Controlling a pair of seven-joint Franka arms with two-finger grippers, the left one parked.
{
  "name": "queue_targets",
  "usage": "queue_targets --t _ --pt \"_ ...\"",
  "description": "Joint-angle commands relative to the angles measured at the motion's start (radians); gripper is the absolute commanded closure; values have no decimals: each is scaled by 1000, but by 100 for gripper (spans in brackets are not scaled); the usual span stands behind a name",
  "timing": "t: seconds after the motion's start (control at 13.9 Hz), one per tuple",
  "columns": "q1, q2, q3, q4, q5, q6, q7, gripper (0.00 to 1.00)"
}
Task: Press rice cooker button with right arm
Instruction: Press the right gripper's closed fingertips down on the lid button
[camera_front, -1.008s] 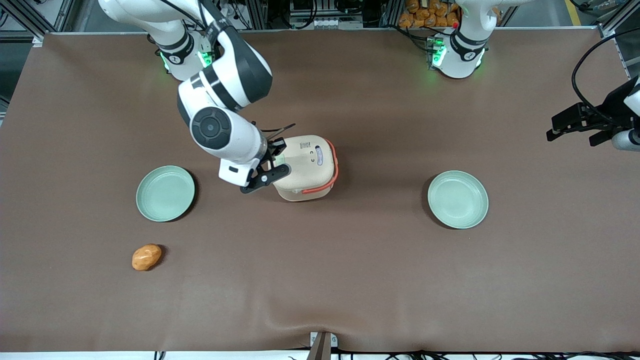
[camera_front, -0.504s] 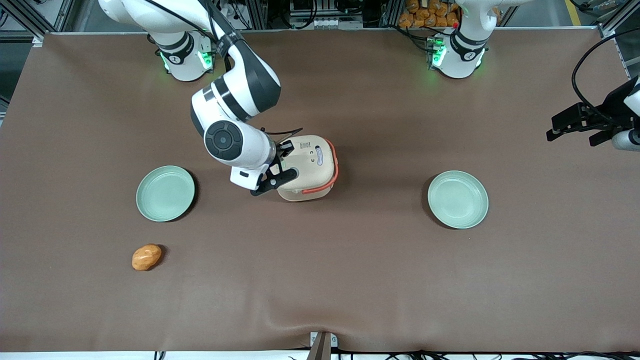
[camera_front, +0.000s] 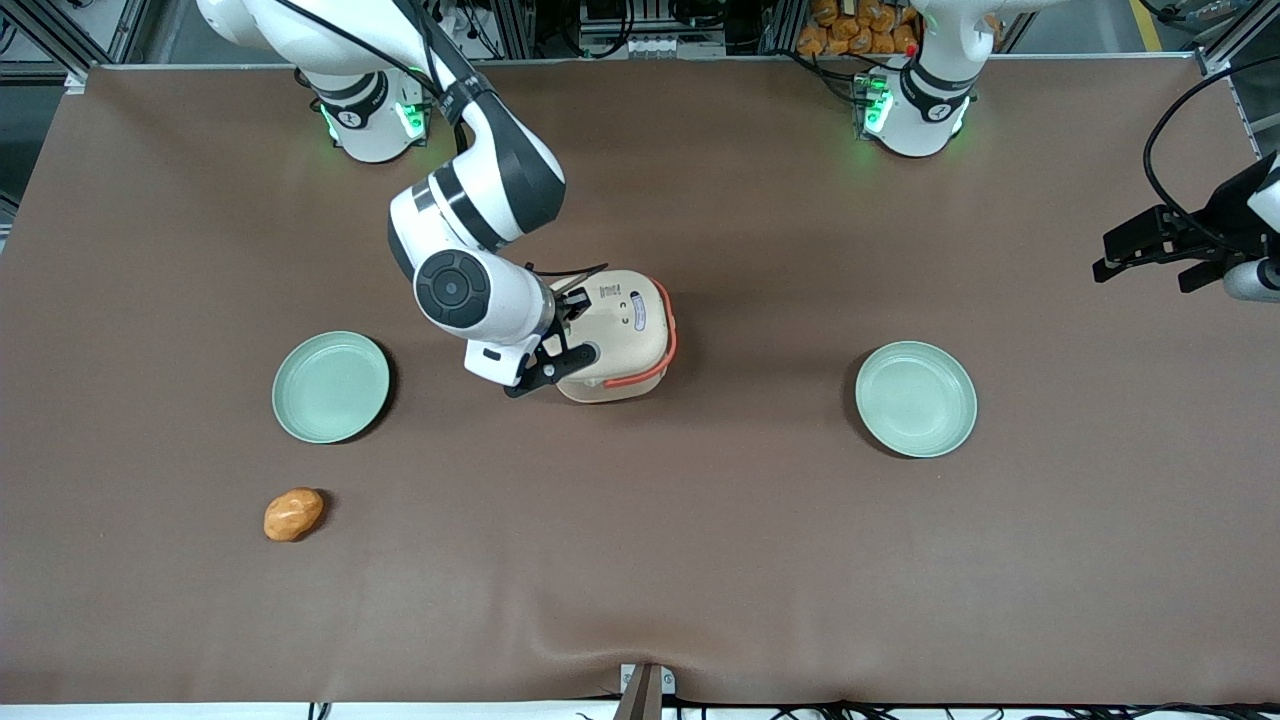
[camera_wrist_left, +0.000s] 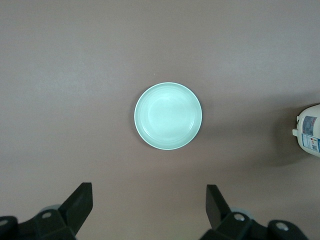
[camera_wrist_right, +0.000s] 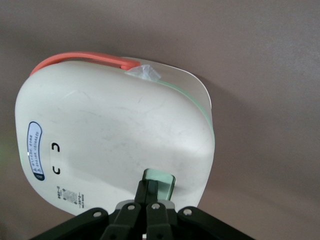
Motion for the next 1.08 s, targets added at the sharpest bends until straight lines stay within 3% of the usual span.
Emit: queue_targets --t 0.0,0.5,0.86,1.01 --pt "9 14 -12 -14 6 24 2 100" --pt "-3 -19 -13 -3 17 16 1 100" --pt "-9 -63 -13 44 18 -99 2 100" --pt "-21 -89 -16 49 18 -122 2 87"
